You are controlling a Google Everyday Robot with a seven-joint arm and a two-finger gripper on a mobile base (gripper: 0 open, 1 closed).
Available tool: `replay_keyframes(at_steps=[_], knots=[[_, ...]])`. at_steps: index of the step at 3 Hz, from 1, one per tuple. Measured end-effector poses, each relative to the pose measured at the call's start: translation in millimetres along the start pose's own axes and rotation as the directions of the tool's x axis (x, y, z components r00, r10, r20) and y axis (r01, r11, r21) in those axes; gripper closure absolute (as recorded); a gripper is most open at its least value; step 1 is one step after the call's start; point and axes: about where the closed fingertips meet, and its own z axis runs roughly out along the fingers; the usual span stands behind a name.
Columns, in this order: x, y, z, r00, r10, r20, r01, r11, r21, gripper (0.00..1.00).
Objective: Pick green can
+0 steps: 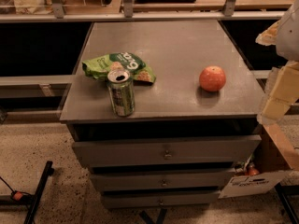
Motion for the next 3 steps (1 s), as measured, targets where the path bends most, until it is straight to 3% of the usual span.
replay_keyframes(at_steps=[1, 2, 3], knots=[[0.0, 0.0, 0.0, 1.0, 0.0, 0.0, 0.0, 1.0, 0.0, 0.0], [-10.0, -0.5, 1.4, 0.998, -0.011, 0.068, 0.012, 0.9999, -0.012, 0.0], [-58.0, -3.8, 10.8, 0.977, -0.055, 0.205, 0.058, 0.9982, -0.012, 0.0]])
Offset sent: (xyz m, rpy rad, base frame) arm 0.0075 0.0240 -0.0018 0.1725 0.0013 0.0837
